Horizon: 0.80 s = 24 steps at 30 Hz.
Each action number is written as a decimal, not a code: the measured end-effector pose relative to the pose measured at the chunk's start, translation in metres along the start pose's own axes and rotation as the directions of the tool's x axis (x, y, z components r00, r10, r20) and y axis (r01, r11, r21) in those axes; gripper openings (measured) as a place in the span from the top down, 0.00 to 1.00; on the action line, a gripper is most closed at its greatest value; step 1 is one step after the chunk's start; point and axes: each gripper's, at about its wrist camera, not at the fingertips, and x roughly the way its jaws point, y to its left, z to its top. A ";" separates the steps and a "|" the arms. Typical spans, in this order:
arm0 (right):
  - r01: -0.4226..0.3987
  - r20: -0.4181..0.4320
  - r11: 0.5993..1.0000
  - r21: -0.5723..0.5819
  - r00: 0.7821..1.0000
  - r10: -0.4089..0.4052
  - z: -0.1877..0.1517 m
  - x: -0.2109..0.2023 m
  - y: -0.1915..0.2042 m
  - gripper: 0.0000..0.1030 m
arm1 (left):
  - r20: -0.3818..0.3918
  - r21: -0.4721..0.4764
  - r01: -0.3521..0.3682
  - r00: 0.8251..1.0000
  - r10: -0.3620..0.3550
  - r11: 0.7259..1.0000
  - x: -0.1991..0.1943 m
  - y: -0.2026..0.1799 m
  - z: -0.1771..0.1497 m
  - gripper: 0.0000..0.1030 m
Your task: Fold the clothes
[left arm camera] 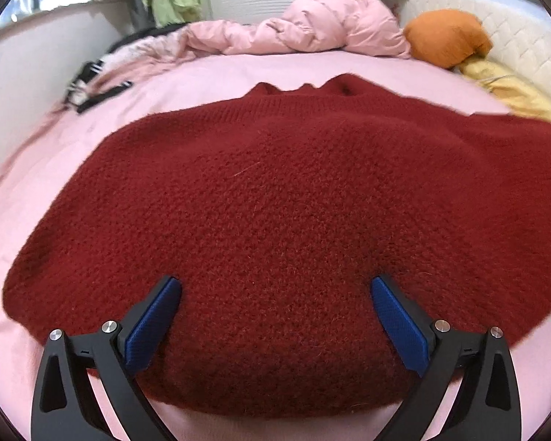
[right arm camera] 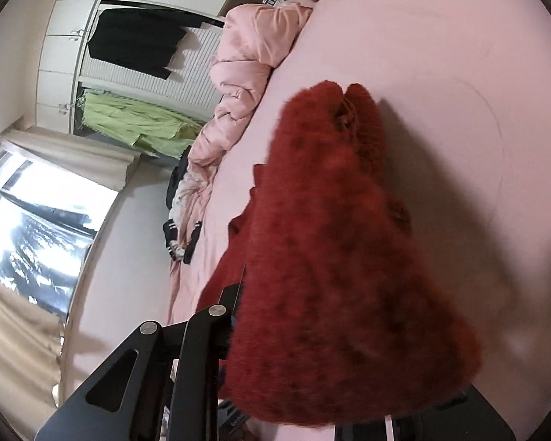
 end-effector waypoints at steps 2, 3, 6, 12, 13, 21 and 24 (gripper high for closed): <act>0.013 0.001 1.000 -0.002 1.000 -0.013 -0.001 0.004 0.005 0.80 | 0.014 -0.032 0.071 0.997 -0.071 0.997 -0.014 0.018 0.003 0.08; 0.023 0.003 1.000 -0.003 1.000 -0.023 -0.001 0.005 0.006 0.80 | 0.035 -0.048 0.063 0.997 -0.062 0.997 -0.023 0.030 0.003 0.09; 0.091 0.008 0.995 -0.028 0.996 -0.090 0.001 0.005 0.014 0.80 | 0.117 -0.089 0.031 0.993 -0.020 0.996 -0.058 0.077 -0.003 0.09; 0.249 0.032 0.927 -0.280 0.968 -0.250 0.000 0.039 0.093 0.80 | 0.249 -0.317 -0.003 0.965 0.087 0.948 -0.123 0.181 -0.025 0.09; 0.259 0.035 0.905 -0.338 0.964 -0.263 -0.004 0.048 0.110 0.80 | 0.264 -0.347 0.004 0.960 0.093 0.938 -0.130 0.192 -0.033 0.09; 0.187 -0.029 0.648 -0.738 0.951 -0.308 -0.093 0.160 0.236 0.80 | 0.380 -0.514 0.120 0.919 0.100 0.849 -0.160 0.233 -0.083 0.09; 0.130 -0.083 0.525 -0.841 0.928 -0.362 -0.154 0.212 0.252 0.79 | 0.392 -0.515 0.141 0.916 0.087 0.845 -0.157 0.233 -0.085 0.09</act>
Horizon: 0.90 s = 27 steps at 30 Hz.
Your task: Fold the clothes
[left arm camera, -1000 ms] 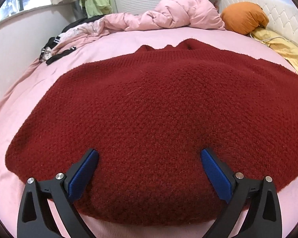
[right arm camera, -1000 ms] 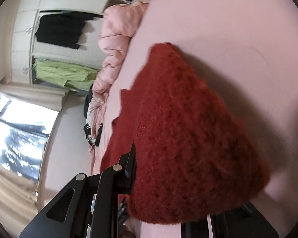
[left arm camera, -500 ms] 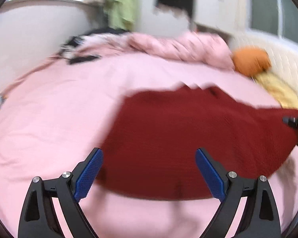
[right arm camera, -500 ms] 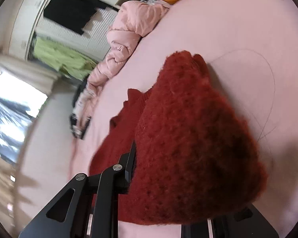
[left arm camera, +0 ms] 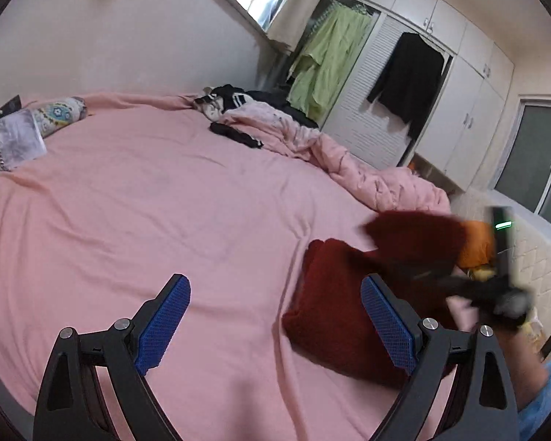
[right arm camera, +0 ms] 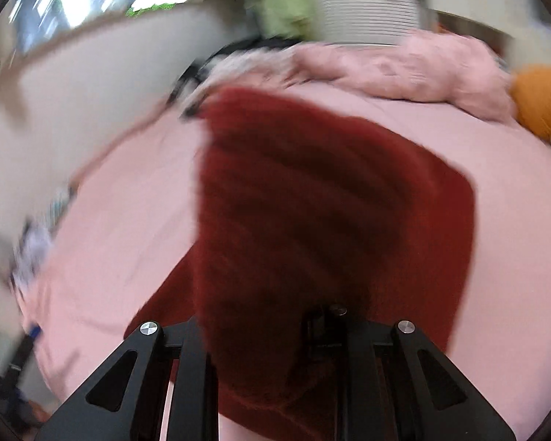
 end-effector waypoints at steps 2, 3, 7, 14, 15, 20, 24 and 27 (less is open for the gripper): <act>-0.007 -0.089 0.996 -0.091 0.996 -0.001 -0.013 0.038 0.035 0.78 | -0.009 0.000 0.001 1.000 -0.001 1.000 0.005 -0.001 -0.001 0.09; -0.005 -0.146 0.993 -0.120 0.989 -0.012 -0.023 0.057 0.044 0.76 | -0.016 -0.001 0.001 1.000 -0.001 1.000 0.007 -0.001 -0.002 0.09; 0.004 -0.076 0.978 -0.206 0.997 -0.020 -0.046 0.056 0.066 0.48 | -0.025 -0.013 0.012 1.000 -0.013 1.000 0.009 0.003 -0.002 0.09; -0.410 -0.151 0.912 0.014 0.901 0.407 -0.049 0.010 0.028 0.25 | -0.025 -0.033 0.047 0.999 -0.048 0.998 0.005 0.007 -0.003 0.09; -0.444 -0.127 0.892 0.086 0.883 0.451 -0.069 -0.005 0.012 0.25 | -0.038 -0.039 0.059 0.997 -0.061 0.997 0.007 0.007 -0.003 0.09; -0.624 0.098 0.516 0.587 0.687 0.720 -0.132 -0.020 -0.074 0.25 | -0.204 -0.203 0.276 0.926 -0.317 0.939 0.042 0.000 -0.007 0.09; -0.545 0.214 0.302 0.782 0.691 0.690 -0.173 -0.008 -0.128 0.25 | -0.273 -0.325 0.301 0.877 -0.394 0.896 0.081 -0.017 -0.013 0.09; -0.590 0.345 0.225 0.775 0.695 0.631 -0.174 -0.009 -0.148 0.25 | -0.295 -0.372 0.283 0.867 -0.401 0.884 0.103 -0.028 -0.014 0.28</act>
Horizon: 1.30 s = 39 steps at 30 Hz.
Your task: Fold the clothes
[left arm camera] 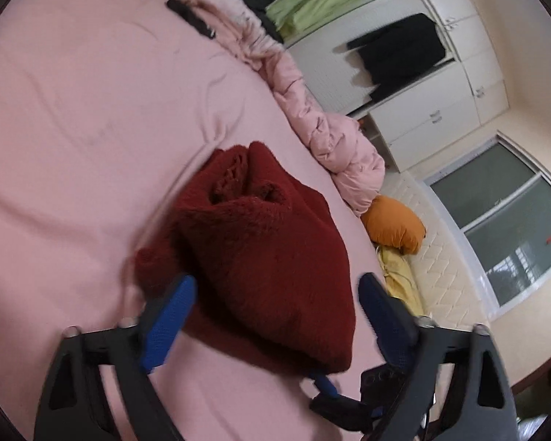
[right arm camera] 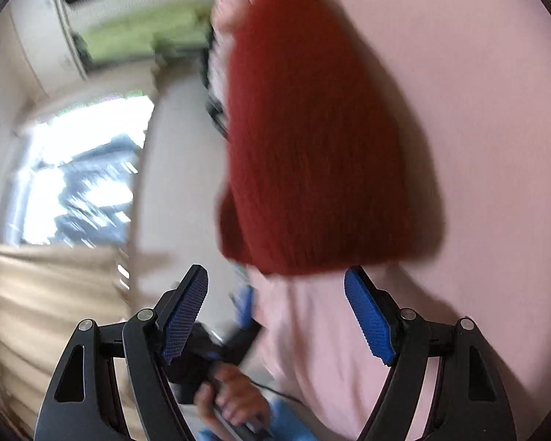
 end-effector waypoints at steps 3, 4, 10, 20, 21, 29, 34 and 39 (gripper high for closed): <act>-0.086 0.083 0.994 0.060 0.993 0.081 0.013 -0.007 -0.004 0.25 | -0.064 -0.034 -0.065 0.996 0.062 0.997 0.028 0.001 0.003 0.46; -0.081 0.087 0.993 0.090 0.994 0.073 0.017 -0.006 -0.007 0.25 | -0.093 -0.047 -0.088 0.992 0.083 0.995 0.038 0.003 0.004 0.54; -0.037 0.103 0.997 0.067 0.994 0.030 0.013 -0.008 -0.008 0.85 | -0.048 -0.097 -0.061 0.997 0.057 0.993 0.034 0.010 0.004 0.86; 0.221 0.099 0.966 -0.131 0.973 -0.209 0.003 -0.037 -0.024 0.86 | -0.105 -0.107 -0.159 0.983 0.147 0.982 0.035 0.042 -0.036 0.85; 0.213 0.086 0.969 -0.128 0.975 -0.204 0.002 -0.036 -0.028 0.86 | -0.104 -0.111 -0.155 0.984 0.144 0.982 0.034 0.042 -0.035 0.83; 0.387 0.120 0.841 -0.379 0.921 -0.370 -0.025 -0.052 0.046 0.74 | -0.069 0.150 -0.083 0.993 0.095 0.985 -0.009 -0.053 -0.016 0.49; 0.449 0.236 0.668 -0.594 0.890 -0.390 -0.030 -0.036 0.112 0.74 | -0.086 0.259 0.013 0.996 0.010 0.966 0.022 -0.089 0.002 0.44; 0.528 0.200 0.577 -0.623 0.821 -0.535 -0.002 0.017 0.094 0.75 | -0.130 0.240 -0.268 0.943 0.305 0.933 0.078 -0.039 0.003 0.75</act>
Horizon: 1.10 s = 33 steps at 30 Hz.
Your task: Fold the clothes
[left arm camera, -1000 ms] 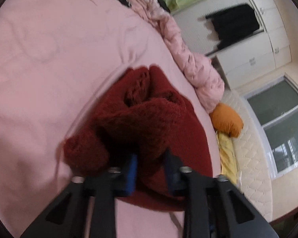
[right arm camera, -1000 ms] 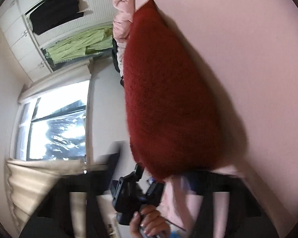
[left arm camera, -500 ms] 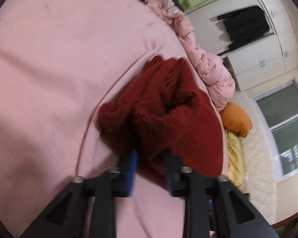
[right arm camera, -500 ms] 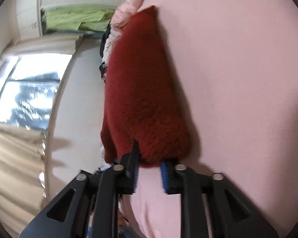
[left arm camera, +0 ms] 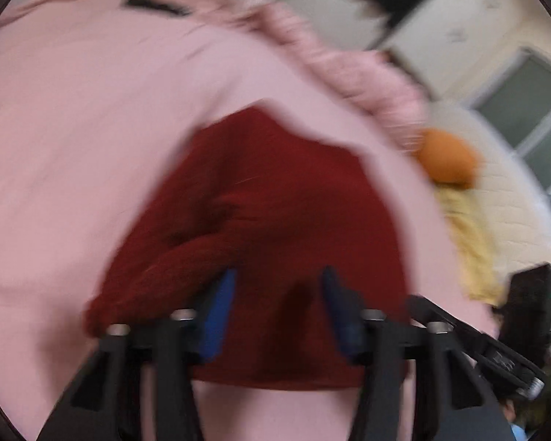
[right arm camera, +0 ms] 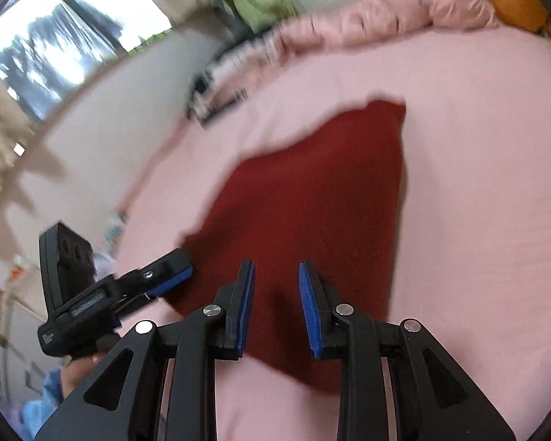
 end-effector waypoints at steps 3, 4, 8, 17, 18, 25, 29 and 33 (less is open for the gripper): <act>0.019 -0.036 0.999 -0.035 0.999 -0.020 -0.012 0.025 -0.009 0.78 | 0.024 -0.086 0.046 0.999 -0.045 0.995 -0.002 0.032 -0.010 0.90; 0.028 -0.036 0.998 -0.055 0.999 -0.030 -0.013 0.024 -0.008 0.79 | 0.021 -0.097 0.057 0.998 -0.055 0.994 -0.003 0.037 -0.012 0.93; 0.063 0.008 0.986 -0.157 0.998 -0.062 0.001 0.009 0.013 0.79 | 0.050 -0.004 0.037 0.998 -0.037 0.999 -0.031 0.026 -0.021 0.80; 0.240 -0.014 0.948 -0.208 0.969 -0.248 0.029 0.057 0.006 0.76 | 0.062 0.124 -0.165 0.985 0.158 0.979 -0.016 0.022 -0.016 0.66; 0.244 -0.012 0.945 -0.217 0.968 -0.252 0.025 0.063 0.004 0.76 | 0.066 0.147 -0.196 0.980 0.188 0.970 -0.018 0.022 -0.015 0.74; 0.235 0.120 0.942 -0.241 0.970 -0.212 0.016 0.029 0.020 0.76 | 0.231 0.259 -0.135 0.970 0.074 0.956 -0.058 -0.032 0.014 0.38; 0.210 0.192 0.948 -0.239 0.967 -0.166 -0.001 0.000 0.030 0.76 | 0.154 0.371 -0.164 0.982 0.113 0.914 -0.010 -0.064 0.037 0.38; 0.207 0.122 0.947 -0.247 0.976 -0.182 -0.026 0.009 0.028 0.76 | -0.018 0.401 -0.251 0.959 0.281 0.881 0.063 -0.048 0.029 0.37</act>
